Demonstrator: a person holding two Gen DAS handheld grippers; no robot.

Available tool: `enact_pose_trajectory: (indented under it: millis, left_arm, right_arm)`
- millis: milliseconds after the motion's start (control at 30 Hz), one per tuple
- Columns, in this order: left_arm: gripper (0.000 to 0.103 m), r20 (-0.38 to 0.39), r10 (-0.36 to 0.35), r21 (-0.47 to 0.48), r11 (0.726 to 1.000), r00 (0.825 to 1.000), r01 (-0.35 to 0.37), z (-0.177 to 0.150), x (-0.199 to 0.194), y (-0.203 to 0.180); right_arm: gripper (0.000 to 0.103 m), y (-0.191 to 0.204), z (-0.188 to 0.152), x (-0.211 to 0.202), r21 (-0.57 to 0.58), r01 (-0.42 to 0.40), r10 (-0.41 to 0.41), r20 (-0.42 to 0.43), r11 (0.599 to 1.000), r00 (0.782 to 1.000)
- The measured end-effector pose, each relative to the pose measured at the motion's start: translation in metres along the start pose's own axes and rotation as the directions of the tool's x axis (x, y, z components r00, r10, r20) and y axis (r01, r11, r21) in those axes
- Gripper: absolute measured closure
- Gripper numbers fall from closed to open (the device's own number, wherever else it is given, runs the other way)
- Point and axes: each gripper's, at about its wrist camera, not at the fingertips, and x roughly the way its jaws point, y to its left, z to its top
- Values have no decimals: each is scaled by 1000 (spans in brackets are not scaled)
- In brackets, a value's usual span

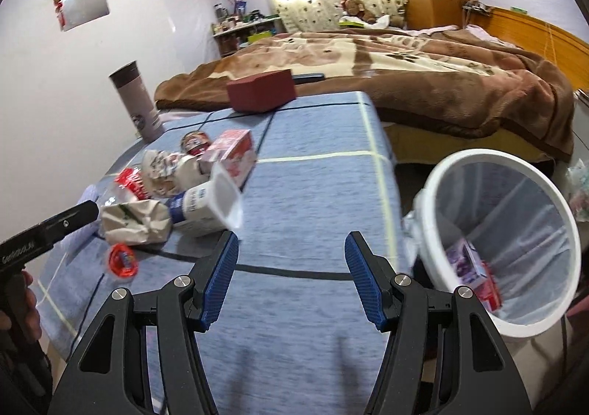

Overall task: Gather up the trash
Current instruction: 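Move both tools back over the table toward the remaining trash, then grasp the white yogurt cup with the right tool while the left tool approaches the white foam sleeve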

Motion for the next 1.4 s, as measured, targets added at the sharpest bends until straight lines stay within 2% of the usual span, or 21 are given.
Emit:
enact_pose_trajectory:
  millis: [267,567,833,933,1167,1267,1400]
  left_arm:
    - [35,-18,110,-69,991,994,-111,-8,-5,66]
    - [35,-48,154,-85,984,987,-158,-15,6,112]
    - [35,-65,151,-57,986,986,-155,-10,17,121]
    - [35,-73,134,-46,989,988,-137,-7,20,122]
    - [35,-78,98,-43,994,992,-102,-4,22,124]
    - [35,-80,106,-27,994,991,-108,-3,22,125]
    - [35,-83,122,7,993,989,-122,0,23,123]
  right_arm:
    - [41,31,-3,15,-11,-59,59,-53,998,997]
    - [41,54,4,39,88,-180,189,-105,980,976]
    - [41,53,17,62,236,-149,181,-122,960,976]
    - [41,50,19,64,270,-100,140,-131,958,981]
    - [41,51,27,78,244,1,44,-180,970,983]
    - [41,52,30,80,228,12,31,-183,974,983]
    - [41,62,32,80,148,32,-4,-186,988,983]
